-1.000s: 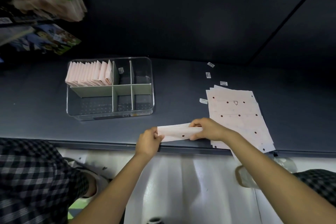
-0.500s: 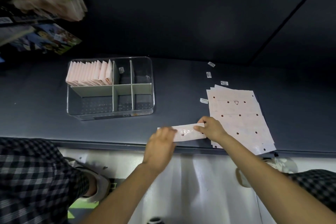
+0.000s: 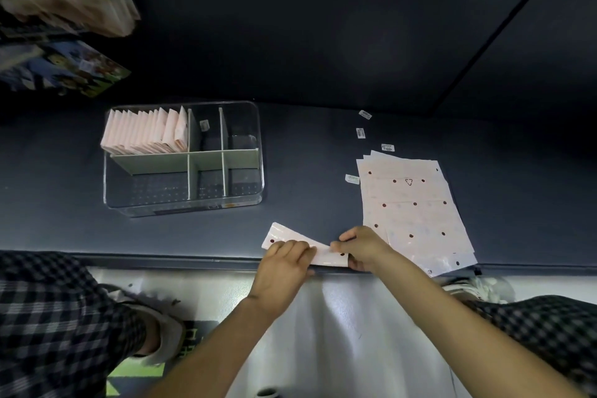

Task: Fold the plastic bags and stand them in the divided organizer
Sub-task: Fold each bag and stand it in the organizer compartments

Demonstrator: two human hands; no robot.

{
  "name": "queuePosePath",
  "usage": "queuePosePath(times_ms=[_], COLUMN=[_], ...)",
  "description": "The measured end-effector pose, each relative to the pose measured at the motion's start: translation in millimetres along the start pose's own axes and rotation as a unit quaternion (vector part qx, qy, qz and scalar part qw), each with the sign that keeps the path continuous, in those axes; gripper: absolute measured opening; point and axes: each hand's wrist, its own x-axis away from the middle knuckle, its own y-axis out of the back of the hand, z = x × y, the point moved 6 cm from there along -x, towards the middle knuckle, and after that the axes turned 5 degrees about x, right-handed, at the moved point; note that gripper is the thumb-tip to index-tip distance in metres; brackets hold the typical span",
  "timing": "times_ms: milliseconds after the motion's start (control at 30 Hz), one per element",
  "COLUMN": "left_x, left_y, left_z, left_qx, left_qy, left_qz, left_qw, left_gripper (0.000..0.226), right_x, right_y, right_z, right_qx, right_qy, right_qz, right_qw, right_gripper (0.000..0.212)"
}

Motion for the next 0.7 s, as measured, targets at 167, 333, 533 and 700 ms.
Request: queuePosePath(times_ms=[167, 333, 533, 700], left_x=[-14.2, -34.9, -41.4, -35.6], left_y=[21.5, 52.1, 71.6, 82.8], left_z=[10.7, 18.4, -18.6, -19.1], left_qx=[0.111, 0.547, 0.722, 0.745], left_qy=[0.106, 0.359, 0.374, 0.371], left_qz=[0.003, -0.067, -0.012, -0.001], left_qw=[0.988, 0.754, 0.583, 0.555], left_gripper=[0.018, 0.027, 0.033, 0.035], right_x=[25.7, 57.5, 89.0, 105.1], right_y=[17.3, 25.9, -12.7, 4.6], right_z=[21.7, 55.2, 69.5, 75.5], right_qx=[-0.136, -0.07, 0.053, -0.064], right_qy=[0.075, 0.223, 0.277, 0.269], right_qz=[-0.059, -0.131, -0.054, -0.04], right_qw=[0.986, 0.963, 0.958, 0.96], right_gripper=[0.025, 0.016, 0.04, 0.017])
